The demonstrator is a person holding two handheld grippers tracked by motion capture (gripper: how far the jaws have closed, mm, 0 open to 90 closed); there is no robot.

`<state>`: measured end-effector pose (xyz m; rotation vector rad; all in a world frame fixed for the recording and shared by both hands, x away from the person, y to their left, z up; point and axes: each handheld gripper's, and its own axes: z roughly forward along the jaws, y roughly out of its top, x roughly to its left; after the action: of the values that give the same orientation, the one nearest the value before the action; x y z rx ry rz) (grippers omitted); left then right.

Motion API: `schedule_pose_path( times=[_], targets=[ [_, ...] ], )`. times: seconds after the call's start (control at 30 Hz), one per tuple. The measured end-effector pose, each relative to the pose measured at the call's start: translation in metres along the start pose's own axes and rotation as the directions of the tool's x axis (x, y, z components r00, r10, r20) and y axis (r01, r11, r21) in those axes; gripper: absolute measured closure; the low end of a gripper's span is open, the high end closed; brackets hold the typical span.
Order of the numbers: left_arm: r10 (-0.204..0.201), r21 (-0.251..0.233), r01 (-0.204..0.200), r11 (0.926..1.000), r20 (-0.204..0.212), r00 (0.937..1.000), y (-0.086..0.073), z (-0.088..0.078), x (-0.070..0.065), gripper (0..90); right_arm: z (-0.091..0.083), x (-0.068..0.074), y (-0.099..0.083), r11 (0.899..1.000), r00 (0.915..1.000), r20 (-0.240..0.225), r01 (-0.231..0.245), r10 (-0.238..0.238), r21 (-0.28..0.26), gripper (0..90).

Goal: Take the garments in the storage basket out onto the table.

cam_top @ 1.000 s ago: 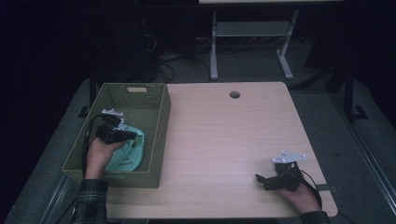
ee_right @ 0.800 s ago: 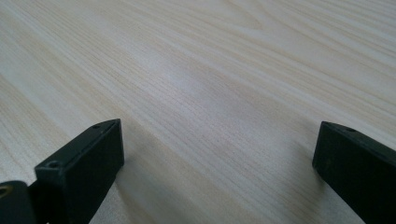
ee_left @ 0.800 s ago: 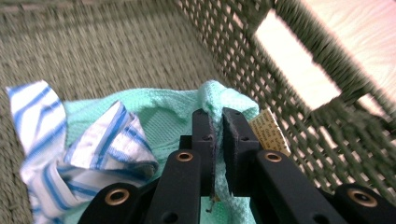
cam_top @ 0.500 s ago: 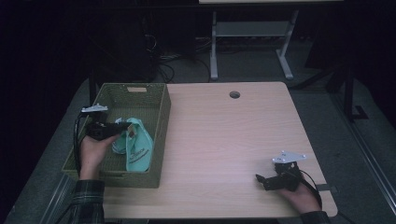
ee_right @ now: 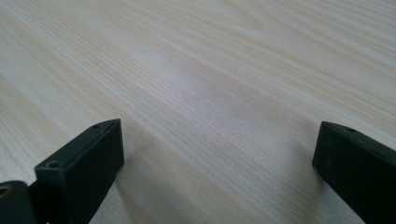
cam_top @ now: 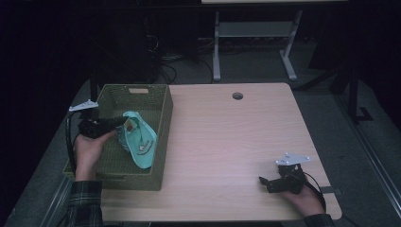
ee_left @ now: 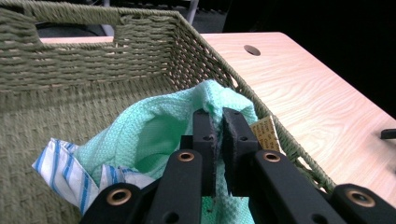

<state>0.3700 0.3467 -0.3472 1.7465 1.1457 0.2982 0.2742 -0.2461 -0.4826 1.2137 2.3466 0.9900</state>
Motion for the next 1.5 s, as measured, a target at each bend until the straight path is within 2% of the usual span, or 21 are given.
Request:
schedule_pose_path(
  times=[0.27,0.5,0.53,0.73,0.9,1.17,1.5],
  targets=[
    [0.033,-0.020,-0.032,0.9993,0.012,0.9994,0.015,-0.007,-0.007,84.4,0.000,0.000,0.000,1.000,1.0000,0.000,0.001,-0.001,0.000,1.3],
    [0.040,-0.052,-0.038,0.9979,0.027,0.9988,0.029,-0.016,-0.011,84.4,0.000,0.000,0.000,1.000,1.0000,0.000,0.000,0.000,0.000,1.3],
    [0.042,-0.066,-0.039,0.9970,0.035,0.9985,0.032,-0.019,-0.012,84.4,0.000,0.000,0.000,1.000,1.0000,0.001,-0.001,0.001,0.000,1.3],
    [0.078,-0.080,-0.074,0.9940,0.044,0.9960,0.045,-0.025,-0.021,84.4,0.000,0.000,0.000,1.000,1.0000,0.005,-0.003,0.003,0.001,1.3],
    [0.091,-0.094,-0.085,0.9919,0.058,0.9942,0.054,-0.027,-0.029,84.5,0.001,0.000,0.001,1.000,1.0000,0.007,-0.006,0.006,0.003,1.3],
    [0.141,-0.125,-0.129,0.9838,0.090,0.9860,0.076,-0.032,-0.047,84.5,0.001,0.000,0.001,1.000,1.0000,0.007,-0.006,0.006,0.002,1.3],
    [0.191,-0.148,-0.172,0.9740,0.128,0.9732,0.095,-0.028,-0.072,84.5,0.001,0.000,0.001,1.000,0.9999,0.007,-0.007,0.007,0.003,1.3]
  ],
)
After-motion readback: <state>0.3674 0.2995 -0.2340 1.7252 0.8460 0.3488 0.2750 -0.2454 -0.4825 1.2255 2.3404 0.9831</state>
